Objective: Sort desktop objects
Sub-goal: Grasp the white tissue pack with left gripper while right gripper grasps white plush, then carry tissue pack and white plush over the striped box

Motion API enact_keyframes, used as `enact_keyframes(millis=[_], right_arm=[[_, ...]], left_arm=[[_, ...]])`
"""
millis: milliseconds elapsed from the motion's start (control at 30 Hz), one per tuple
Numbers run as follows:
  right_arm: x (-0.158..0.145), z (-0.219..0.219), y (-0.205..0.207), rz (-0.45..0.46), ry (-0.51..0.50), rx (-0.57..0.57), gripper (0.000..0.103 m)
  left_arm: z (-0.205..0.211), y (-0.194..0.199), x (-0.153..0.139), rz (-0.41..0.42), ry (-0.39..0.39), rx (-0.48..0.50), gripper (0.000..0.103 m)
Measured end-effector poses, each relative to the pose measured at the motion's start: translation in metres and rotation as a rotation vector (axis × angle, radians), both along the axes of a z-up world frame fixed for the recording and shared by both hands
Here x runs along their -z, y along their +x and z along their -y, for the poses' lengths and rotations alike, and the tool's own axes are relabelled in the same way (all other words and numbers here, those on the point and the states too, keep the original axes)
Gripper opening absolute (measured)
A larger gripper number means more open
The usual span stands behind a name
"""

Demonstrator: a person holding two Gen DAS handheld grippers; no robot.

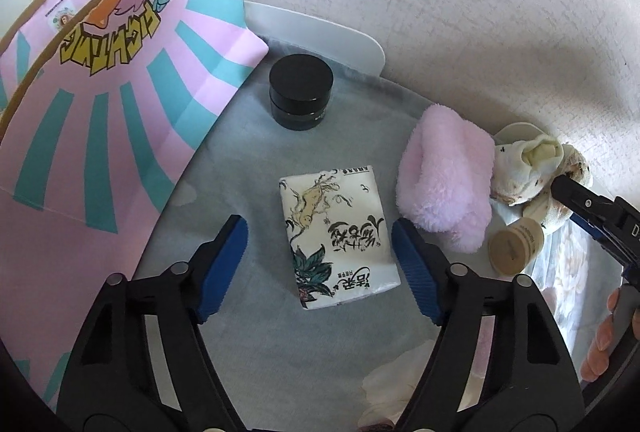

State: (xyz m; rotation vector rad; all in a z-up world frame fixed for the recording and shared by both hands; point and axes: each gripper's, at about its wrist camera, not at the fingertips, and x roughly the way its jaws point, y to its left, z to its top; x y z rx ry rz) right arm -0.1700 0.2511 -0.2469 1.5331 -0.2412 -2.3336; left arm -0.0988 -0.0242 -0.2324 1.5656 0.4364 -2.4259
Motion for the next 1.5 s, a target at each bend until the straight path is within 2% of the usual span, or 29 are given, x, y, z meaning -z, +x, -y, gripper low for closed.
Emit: enact_keyframes(millis=[167, 200, 267, 300, 400, 667, 800, 967, 1100, 1200, 1333, 1500], right_arm=[[0.003, 0.0, -0.002, 0.017, -0.026, 0.002, 0.054], [0.003, 0.0, -0.003, 0.019, -0.027, 0.002, 0.051], [0.004, -0.001, -0.003, 0.025, -0.041, 0.002, 0.043], [0.003, -0.002, -0.002, 0.025, -0.049, -0.002, 0.034], [-0.002, -0.002, 0.002, 0.004, -0.028, -0.014, 0.029], [-0.024, -0.014, 0.005, -0.023, -0.022, 0.012, 0.028], [-0.039, -0.027, 0.018, -0.03, -0.017, 0.032, 0.028], [-0.058, -0.04, 0.035, -0.012, -0.024, 0.033, 0.028], [-0.088, -0.037, 0.045, -0.047, -0.029, 0.028, 0.028], [-0.11, -0.027, 0.052, -0.084, -0.045, -0.007, 0.028], [-0.14, -0.012, 0.061, -0.144, -0.026, -0.054, 0.028], [-0.176, 0.02, 0.069, -0.207, -0.041, -0.11, 0.028]], left_arm=[[-0.002, 0.003, -0.004, -0.011, -0.006, 0.005, 0.064], [-0.002, 0.004, -0.004, -0.014, -0.008, 0.006, 0.062], [-0.003, 0.005, -0.007, -0.021, -0.005, 0.008, 0.049], [-0.003, 0.005, -0.008, -0.021, -0.002, 0.01, 0.047], [-0.004, 0.007, -0.011, -0.019, 0.007, 0.008, 0.045], [-0.013, 0.022, -0.034, -0.024, 0.04, 0.047, 0.045], [-0.018, 0.032, -0.055, -0.042, 0.057, 0.081, 0.045], [-0.009, 0.048, -0.087, -0.067, 0.007, 0.137, 0.045], [0.014, 0.06, -0.116, -0.098, -0.029, 0.162, 0.045], [0.03, 0.075, -0.136, -0.122, -0.098, 0.163, 0.045], [0.032, 0.067, -0.136, -0.145, -0.093, 0.155, 0.045], [0.055, 0.074, -0.155, -0.176, -0.128, 0.146, 0.045]])
